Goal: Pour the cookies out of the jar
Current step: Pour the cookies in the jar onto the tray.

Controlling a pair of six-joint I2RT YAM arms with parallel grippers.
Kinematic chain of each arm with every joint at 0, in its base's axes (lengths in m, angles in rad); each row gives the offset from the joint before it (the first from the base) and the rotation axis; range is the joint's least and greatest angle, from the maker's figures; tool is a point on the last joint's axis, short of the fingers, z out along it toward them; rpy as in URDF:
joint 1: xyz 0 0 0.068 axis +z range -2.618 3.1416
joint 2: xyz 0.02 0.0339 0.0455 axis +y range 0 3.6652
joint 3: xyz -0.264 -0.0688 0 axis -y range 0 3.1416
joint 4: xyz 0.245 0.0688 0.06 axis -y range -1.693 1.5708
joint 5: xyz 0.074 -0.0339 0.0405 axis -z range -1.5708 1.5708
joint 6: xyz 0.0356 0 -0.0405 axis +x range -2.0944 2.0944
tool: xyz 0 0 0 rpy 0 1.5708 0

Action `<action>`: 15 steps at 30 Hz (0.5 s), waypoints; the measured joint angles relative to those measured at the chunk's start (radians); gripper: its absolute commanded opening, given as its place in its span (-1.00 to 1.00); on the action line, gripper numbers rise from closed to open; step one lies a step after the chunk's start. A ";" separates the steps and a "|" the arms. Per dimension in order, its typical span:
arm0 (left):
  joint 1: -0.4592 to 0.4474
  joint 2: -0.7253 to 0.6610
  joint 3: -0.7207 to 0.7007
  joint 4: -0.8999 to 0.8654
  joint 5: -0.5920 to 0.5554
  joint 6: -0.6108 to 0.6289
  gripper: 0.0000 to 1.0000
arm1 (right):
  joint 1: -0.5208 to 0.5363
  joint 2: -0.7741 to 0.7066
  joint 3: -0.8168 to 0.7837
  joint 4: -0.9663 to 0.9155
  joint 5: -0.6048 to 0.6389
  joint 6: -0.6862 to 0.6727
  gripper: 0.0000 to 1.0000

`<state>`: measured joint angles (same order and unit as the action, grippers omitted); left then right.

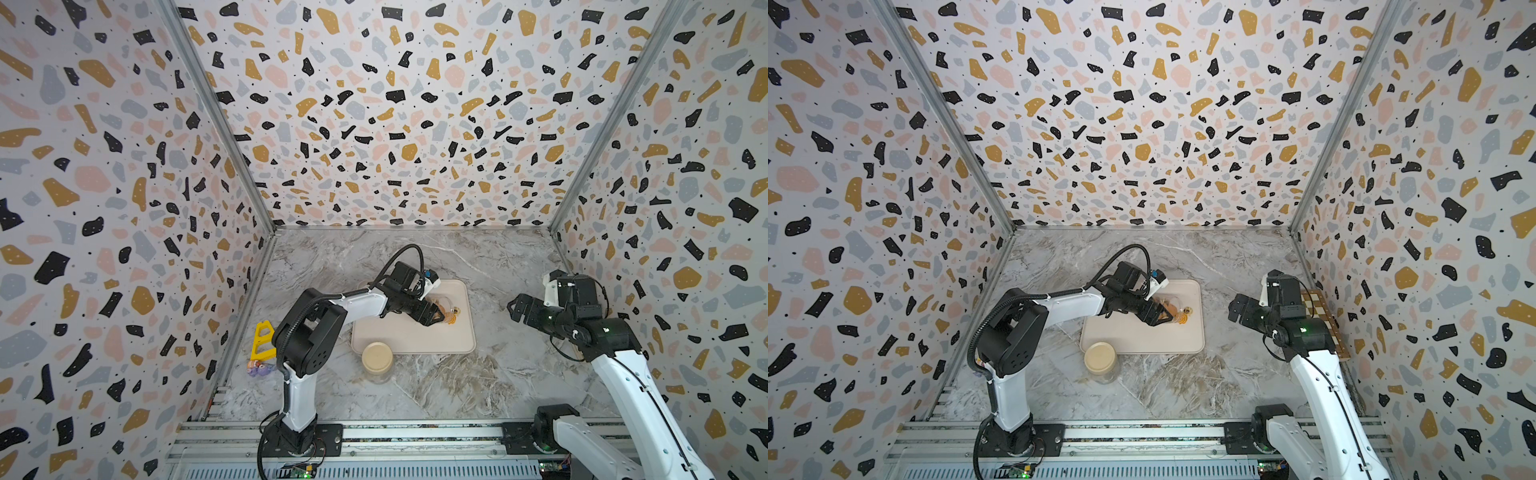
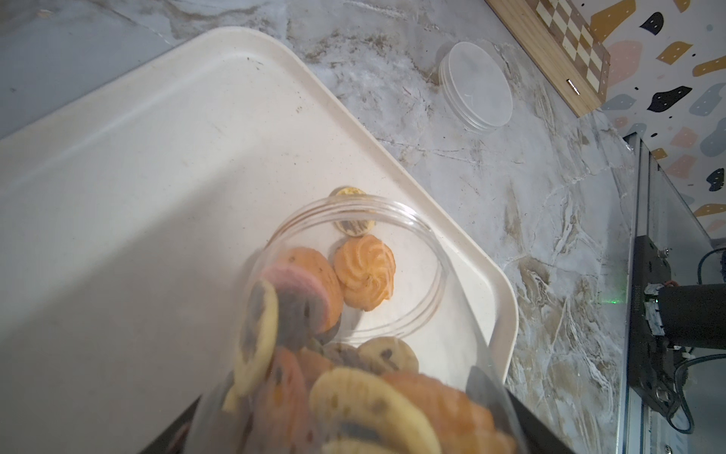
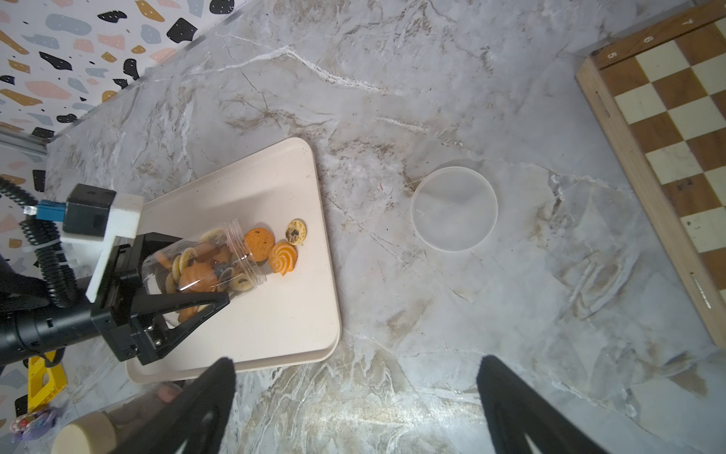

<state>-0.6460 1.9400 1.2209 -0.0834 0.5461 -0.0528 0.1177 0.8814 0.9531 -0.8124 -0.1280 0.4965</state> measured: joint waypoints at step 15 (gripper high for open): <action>-0.026 -0.010 0.045 -0.090 -0.106 0.019 -1.00 | 0.000 0.000 0.000 0.000 0.000 0.000 0.96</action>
<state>-0.6716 1.9305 1.2663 -0.1730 0.4397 -0.0334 0.1177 0.8814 0.9531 -0.8124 -0.1280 0.4965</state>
